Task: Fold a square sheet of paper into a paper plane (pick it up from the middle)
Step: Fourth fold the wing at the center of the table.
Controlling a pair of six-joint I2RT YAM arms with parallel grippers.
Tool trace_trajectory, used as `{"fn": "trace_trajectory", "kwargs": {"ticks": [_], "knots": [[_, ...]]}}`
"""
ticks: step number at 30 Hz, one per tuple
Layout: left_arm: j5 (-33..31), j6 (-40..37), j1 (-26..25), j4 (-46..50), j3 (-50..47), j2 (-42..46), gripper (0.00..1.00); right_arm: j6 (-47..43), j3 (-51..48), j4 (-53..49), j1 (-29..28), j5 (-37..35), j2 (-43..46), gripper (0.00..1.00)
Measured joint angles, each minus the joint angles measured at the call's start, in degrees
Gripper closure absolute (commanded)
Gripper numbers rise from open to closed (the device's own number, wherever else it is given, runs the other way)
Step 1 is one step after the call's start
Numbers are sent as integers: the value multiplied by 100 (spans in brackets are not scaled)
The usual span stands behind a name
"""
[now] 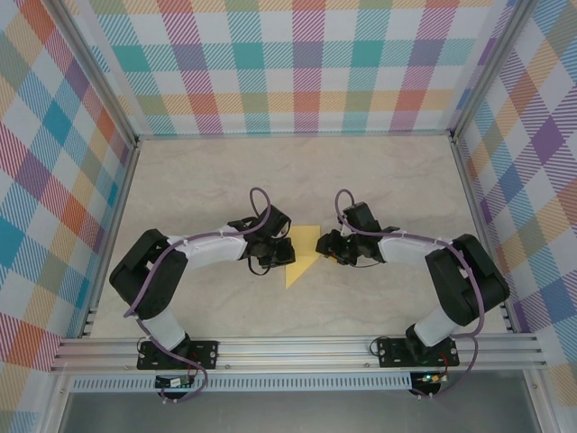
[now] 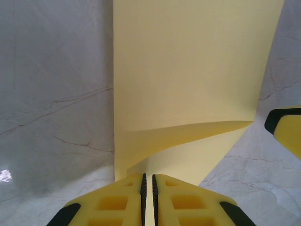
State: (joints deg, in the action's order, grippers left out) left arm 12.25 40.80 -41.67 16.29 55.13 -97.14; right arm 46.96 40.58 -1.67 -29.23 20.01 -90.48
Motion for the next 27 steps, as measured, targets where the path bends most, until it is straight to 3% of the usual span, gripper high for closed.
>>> {"fn": "trace_trajectory", "kwargs": {"ticks": [15,27], "knots": [[-15,-17,20,11,0,-114,86,20,334,472,0,614,-520,62],[24,-39,20,-192,-330,348,75,-610,1248,326,92,1019,-1292,66]]}}
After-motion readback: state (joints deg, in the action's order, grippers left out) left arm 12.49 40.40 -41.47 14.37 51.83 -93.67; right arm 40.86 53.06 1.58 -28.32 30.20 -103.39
